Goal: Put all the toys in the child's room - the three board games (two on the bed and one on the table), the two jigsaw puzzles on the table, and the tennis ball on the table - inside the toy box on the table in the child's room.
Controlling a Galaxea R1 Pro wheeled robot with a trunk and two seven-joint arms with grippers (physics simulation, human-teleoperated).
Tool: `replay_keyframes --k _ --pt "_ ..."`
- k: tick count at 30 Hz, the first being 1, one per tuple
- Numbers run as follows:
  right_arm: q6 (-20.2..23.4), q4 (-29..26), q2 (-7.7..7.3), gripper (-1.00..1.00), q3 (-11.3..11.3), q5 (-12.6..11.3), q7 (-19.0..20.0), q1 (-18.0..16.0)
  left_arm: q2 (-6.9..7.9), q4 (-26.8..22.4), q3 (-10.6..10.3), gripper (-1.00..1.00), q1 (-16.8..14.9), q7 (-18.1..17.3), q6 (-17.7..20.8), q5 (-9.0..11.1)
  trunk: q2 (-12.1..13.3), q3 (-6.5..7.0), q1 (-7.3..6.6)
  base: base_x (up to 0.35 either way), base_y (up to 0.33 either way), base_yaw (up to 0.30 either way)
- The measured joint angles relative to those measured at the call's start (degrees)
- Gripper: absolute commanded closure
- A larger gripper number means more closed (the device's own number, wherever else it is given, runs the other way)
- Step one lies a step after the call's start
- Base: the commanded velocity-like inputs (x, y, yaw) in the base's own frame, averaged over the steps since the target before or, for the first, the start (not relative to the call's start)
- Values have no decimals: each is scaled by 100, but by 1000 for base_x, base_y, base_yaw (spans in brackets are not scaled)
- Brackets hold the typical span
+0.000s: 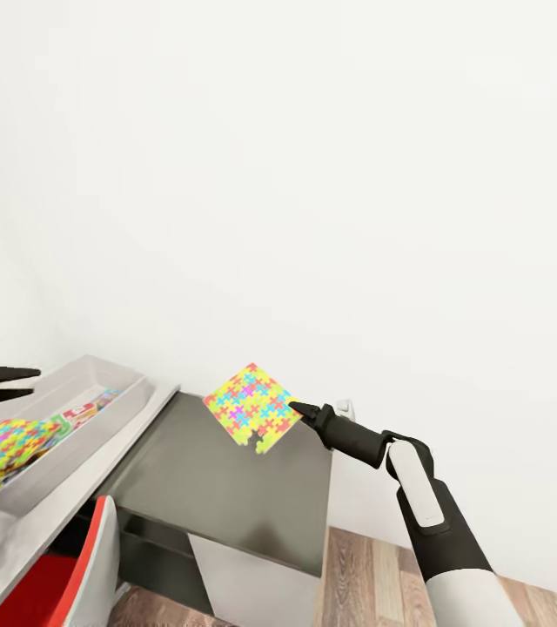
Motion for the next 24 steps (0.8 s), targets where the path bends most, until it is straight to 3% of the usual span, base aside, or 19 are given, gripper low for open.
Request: replay_keyframes --k 2,5,9,13,19,24 --pt "5 -1 -4 100 -2 -2 0 0 4 868 7 -100 2 -133 -285 -29 0 0 0 0 0 237" --pt "7 -1 -7 100 -2 -2 0 0 3 1700 9 -100 2 -380 -761 -40 -1 0 0 0 0 211" --pt "4 -2 -2 100 4 -1 0 0 6 2777 18 -100 4 -1172 -1418 -54 -1 0 0 0 0 178" --pt "0 -2 -1 100 4 5 0 0 8 3071 11 -100 20 -1756 -1746 -78 -1 0 0 0 0 164" --pt "-1 -2 0 100 12 23 5 0 -39 3234 6 -100 61 -1759 -1867 -100 -1 -1 0 0 0 158" --pt "7 -5 -8 100 8 37 8 1 -99 3805 -42 -100 63 -1759 -2200 -142 -1 -9 0 0 0 99"
